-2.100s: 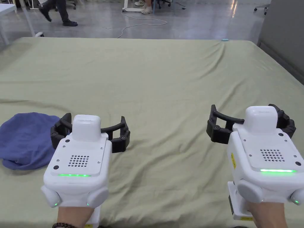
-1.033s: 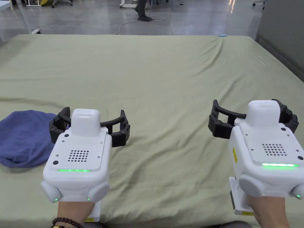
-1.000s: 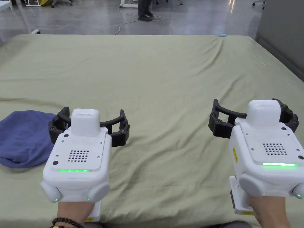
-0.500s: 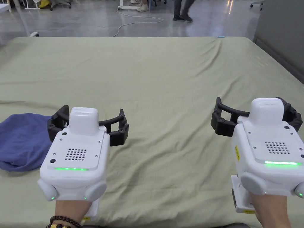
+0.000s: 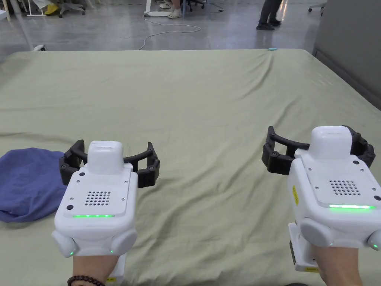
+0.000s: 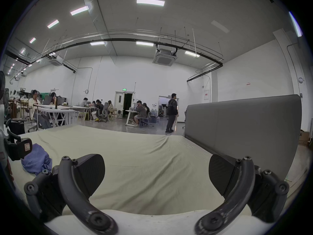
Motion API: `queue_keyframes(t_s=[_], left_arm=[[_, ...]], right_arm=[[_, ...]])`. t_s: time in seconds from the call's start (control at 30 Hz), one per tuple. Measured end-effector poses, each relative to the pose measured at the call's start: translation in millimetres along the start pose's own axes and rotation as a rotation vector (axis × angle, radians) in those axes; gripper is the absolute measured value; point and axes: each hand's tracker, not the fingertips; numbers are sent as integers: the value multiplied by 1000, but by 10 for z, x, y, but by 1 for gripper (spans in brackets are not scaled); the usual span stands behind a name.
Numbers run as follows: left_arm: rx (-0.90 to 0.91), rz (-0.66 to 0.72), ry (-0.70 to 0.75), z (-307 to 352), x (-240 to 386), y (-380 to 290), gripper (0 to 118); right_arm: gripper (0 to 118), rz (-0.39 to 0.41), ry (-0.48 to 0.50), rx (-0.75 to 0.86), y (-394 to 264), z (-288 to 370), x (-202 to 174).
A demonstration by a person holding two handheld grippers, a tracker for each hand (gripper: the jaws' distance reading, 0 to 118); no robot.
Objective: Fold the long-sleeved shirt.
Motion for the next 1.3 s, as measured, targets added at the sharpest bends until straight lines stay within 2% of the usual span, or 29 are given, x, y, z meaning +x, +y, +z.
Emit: queue_keyframes(t_s=[0.33, 0.47, 0.5, 0.53, 0.57, 0.6, 0.63, 0.67, 0.73, 0.93, 1.07, 1.17, 1.3], left_arm=[[-21, 0, 2, 12, -29, -32, 118], [-130, -3, 21, 22, -15, 23, 116], [-145, -2, 9, 29, -17, 43, 90], [-134, -1, 2, 48, -22, 47, 37], [-65, -13, -22, 89, -10, 45, 0], [-81, -32, 29, 80, 10, 33, 0], [-82, -40, 40, 87, 35, 35, 0], [-82, -21, 17, 85, 16, 34, 0], [-84, 36, -42, 94, 1, 38, 0], [-85, 7, 5, 103, -5, -4, 0], [-87, 14, 72, 166, -250, 40, 0], [-93, -2, 171, 287, -585, 119, 0], [-92, 23, 323, 483, -1054, 218, 0]], right_arm=[[118, 1, 5, -2, -17, 2, -18], [117, 2, 0, -8, -25, 16, -3], [96, -3, 2, -14, -21, 36, 4], [52, -11, 13, -19, -15, 58, 15], [0, -23, 23, -23, -10, 72, 23], [0, -19, 10, -35, -13, 51, 10], [0, 40, -57, -33, 1, 88, 7], [0, 12, -28, -44, -11, 121, 23], [0, 8, 7, -59, -12, 135, 74], [0, 22, 3, -57, 12, 151, 22], [0, 52, 30, -53, 50, 55, -231], [0, 7, 146, -34, 92, -59, -606], [0, -2, 303, -7, 169, -96, -1217]])
